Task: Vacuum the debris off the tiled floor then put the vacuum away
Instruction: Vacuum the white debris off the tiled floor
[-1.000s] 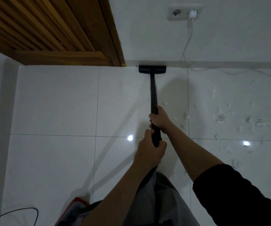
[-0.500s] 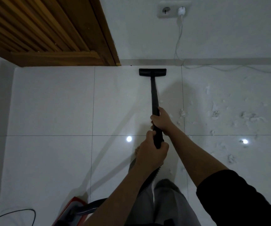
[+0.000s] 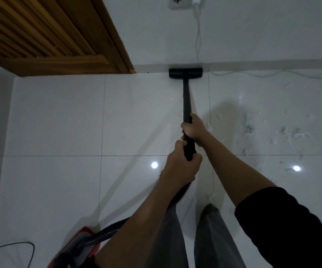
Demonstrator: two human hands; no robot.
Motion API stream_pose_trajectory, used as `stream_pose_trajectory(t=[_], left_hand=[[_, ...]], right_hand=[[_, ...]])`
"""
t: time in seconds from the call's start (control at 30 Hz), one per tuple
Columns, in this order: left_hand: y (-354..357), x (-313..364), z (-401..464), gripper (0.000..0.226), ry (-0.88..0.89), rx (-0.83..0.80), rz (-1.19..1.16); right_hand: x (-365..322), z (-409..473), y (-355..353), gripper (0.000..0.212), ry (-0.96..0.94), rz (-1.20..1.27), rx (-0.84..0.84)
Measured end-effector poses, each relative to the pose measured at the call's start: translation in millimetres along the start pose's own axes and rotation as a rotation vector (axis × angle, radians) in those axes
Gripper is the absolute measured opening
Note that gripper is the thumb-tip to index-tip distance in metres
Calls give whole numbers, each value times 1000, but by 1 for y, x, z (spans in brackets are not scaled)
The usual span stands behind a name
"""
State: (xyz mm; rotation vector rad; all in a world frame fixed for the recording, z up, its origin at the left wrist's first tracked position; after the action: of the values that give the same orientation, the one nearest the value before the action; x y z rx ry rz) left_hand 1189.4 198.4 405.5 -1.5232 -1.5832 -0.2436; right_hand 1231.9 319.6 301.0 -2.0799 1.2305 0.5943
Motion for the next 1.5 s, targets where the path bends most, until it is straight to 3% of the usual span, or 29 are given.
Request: stream_pose_trajectory(t=[0.23, 0.43, 0.57, 0.7, 1.27, 1.5], left_hand=[[24, 18, 16, 40, -10, -3, -8], [30, 27, 8, 34, -22, 6, 33], [33, 32, 0, 32, -91, 16, 57], [41, 23, -29, 30, -139, 37, 101], [84, -47, -182, 34, -164, 108, 82], [70, -51, -227, 19, -125, 77, 24]], right_hand=[[-6, 22, -22, 37, 3, -56, -28], [-5, 21, -31, 42, 6, -38, -22], [-7, 15, -40, 31, -5, -50, -42], [12, -7, -46, 16, 5, -43, -75], [129, -126, -75, 36, 68, -10, -173], [157, -163, -75, 35, 97, 9, -134]])
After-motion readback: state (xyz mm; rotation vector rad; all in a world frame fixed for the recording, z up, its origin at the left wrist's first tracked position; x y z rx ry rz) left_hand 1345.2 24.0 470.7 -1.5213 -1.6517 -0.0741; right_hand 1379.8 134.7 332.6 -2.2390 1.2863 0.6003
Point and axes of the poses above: each hand's wrist, its own z-axis towards the middle knuckle, its own y-axis out of the palm, x = y × z, the point moved 5 cm from there along z, towards the middle knuckle, and after that the axes turned 12 degrees about x, right-handed, at the moved point
